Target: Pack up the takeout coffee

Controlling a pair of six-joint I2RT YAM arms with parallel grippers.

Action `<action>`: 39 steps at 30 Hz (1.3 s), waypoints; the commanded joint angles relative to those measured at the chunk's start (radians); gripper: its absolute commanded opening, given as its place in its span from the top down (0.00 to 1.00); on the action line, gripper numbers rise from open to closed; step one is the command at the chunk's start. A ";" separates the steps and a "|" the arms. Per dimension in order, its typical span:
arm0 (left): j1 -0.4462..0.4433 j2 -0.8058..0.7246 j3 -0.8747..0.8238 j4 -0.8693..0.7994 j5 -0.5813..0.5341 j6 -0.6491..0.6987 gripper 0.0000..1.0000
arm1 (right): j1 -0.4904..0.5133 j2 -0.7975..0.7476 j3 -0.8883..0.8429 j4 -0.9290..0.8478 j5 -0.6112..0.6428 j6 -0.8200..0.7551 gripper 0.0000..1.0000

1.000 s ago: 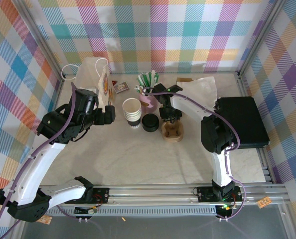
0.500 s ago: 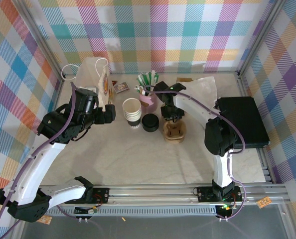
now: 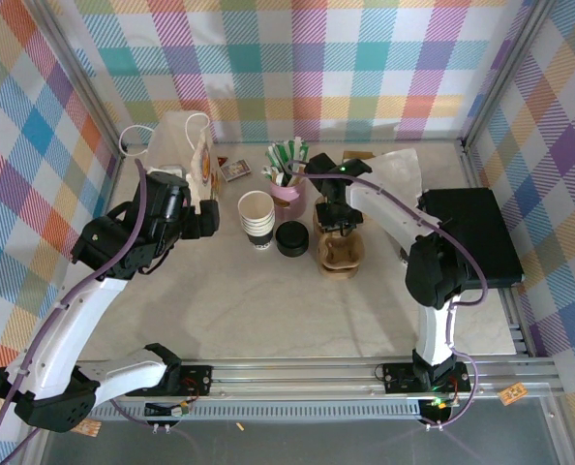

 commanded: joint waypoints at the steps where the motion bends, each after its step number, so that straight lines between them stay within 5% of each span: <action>1: 0.016 0.003 0.054 -0.007 -0.082 -0.008 0.00 | -0.014 -0.051 -0.028 0.004 -0.037 -0.028 0.75; 10: 0.156 0.110 0.209 0.018 -0.155 0.041 0.00 | -0.047 -0.087 -0.019 0.008 -0.119 -0.060 0.75; 18: 0.401 0.300 0.383 0.046 0.072 0.006 0.00 | -0.069 -0.126 0.027 -0.044 -0.165 -0.092 0.74; 32: 0.618 0.625 0.703 -0.066 0.386 0.092 0.20 | -0.089 -0.219 -0.025 -0.043 -0.245 -0.086 0.75; 39: 0.657 0.759 0.814 -0.154 0.390 0.170 0.26 | -0.091 -0.240 -0.063 -0.015 -0.250 -0.090 0.75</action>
